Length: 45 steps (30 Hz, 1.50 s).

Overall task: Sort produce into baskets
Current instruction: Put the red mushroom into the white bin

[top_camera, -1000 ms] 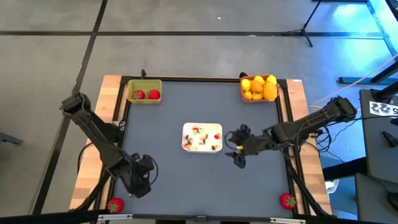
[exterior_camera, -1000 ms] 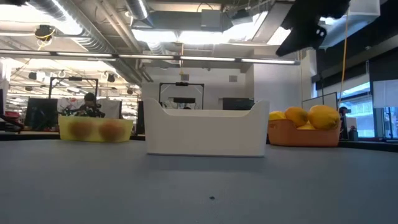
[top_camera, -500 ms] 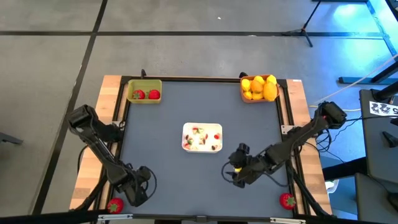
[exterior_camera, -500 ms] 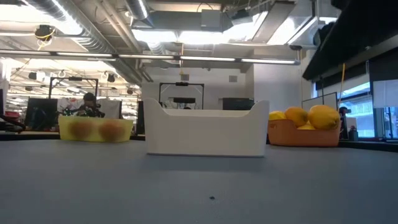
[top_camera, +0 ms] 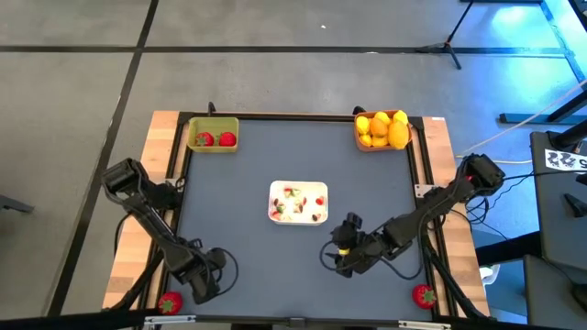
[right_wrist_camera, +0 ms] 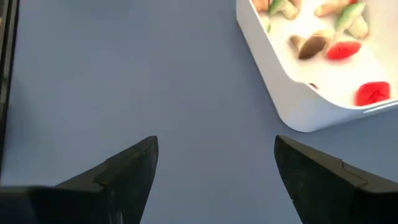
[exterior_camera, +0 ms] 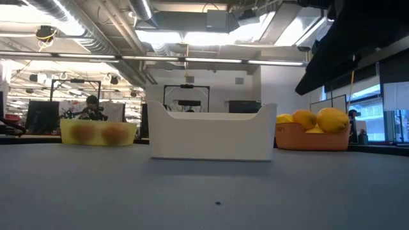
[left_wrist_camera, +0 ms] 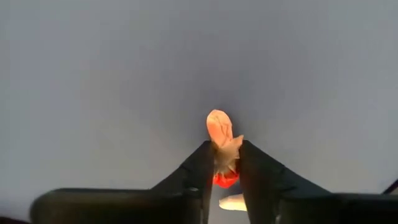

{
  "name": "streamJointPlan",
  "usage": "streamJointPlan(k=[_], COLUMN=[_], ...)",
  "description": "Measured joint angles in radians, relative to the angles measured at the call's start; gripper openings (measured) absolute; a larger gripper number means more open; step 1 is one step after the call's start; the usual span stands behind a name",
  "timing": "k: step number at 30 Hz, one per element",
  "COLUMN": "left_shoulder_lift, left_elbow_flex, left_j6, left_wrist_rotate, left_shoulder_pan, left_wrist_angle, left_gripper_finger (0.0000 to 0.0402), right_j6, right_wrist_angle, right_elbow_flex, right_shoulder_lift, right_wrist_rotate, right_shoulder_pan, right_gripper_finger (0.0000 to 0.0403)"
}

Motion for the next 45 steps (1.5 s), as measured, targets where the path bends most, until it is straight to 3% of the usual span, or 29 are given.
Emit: streamJointPlan(k=[8,17,20,24,32,38,45], left_shoulder_lift=[-0.001,-0.09,-0.146,-0.205,-0.229,-0.229,-0.229], left_elbow_flex=[0.006,0.049,0.051,0.052,0.052,0.052,0.052], left_j6=[0.176,0.441,0.522,0.613,0.82,0.943,0.96], left_wrist_rotate=[-0.005,-0.091,-0.161,-0.328,-0.605,-0.614,-0.61], left_shoulder_pan=[0.054,0.186,0.245,0.322,0.472,0.581,0.654], left_wrist_angle=[-0.005,-0.006,0.001,0.04,0.315,0.48,0.498], left_gripper_finger=[0.0025,0.0038,0.0036,0.0034,0.0046,0.0046,0.0047], right_j6=[0.008,0.026,0.027,0.026,0.025,0.026,0.026], right_wrist_angle=[0.108,0.245,0.264,0.266,0.262,0.263,0.266], right_elbow_flex=[0.0,0.0,0.0,0.0,0.0,0.0,0.0], right_shoulder_lift=[0.065,0.129,0.129,0.129,0.129,0.129,0.129], right_wrist_rotate=[-0.005,-0.029,-0.03,-0.031,-0.032,-0.032,-0.032], right_shoulder_pan=[0.0,0.001,0.001,0.001,0.0,0.0,0.0], right_gripper_finger=[0.0319,0.0319,0.0319,0.0319,0.0319,0.0319,0.0319])
